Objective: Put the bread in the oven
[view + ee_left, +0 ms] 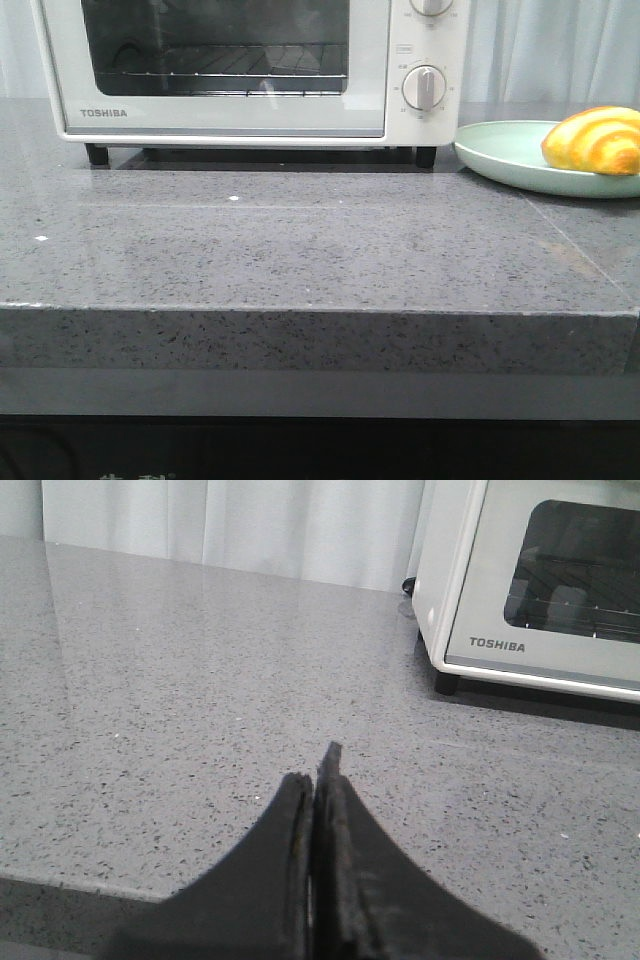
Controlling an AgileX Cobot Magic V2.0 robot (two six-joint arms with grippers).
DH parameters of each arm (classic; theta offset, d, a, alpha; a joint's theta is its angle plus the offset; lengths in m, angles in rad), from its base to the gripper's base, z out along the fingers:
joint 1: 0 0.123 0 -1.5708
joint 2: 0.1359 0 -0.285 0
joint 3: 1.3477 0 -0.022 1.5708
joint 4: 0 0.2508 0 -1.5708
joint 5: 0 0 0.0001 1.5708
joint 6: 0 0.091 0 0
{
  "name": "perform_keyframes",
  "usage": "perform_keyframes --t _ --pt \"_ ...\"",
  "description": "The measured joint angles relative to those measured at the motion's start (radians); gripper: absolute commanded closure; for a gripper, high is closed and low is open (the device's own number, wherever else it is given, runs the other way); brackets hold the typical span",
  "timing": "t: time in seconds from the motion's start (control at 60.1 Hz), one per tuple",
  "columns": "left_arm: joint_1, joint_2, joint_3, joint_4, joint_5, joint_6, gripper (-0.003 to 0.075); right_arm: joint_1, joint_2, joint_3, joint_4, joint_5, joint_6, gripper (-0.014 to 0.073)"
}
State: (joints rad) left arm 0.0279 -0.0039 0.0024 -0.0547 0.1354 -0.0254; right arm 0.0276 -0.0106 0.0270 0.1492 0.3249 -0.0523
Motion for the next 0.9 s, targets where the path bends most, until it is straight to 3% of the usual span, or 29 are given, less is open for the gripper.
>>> perform_keyframes --t 0.716,0.899 --pt "0.0 0.0 0.0 0.0 0.0 0.0 0.0741 0.0 0.0 0.0 0.005 -0.002 0.0 0.0662" --pt "0.0 0.0 0.0 0.0 0.0 0.0 0.0741 0.0 0.0 0.0 0.02 -0.077 0.0 0.0662"
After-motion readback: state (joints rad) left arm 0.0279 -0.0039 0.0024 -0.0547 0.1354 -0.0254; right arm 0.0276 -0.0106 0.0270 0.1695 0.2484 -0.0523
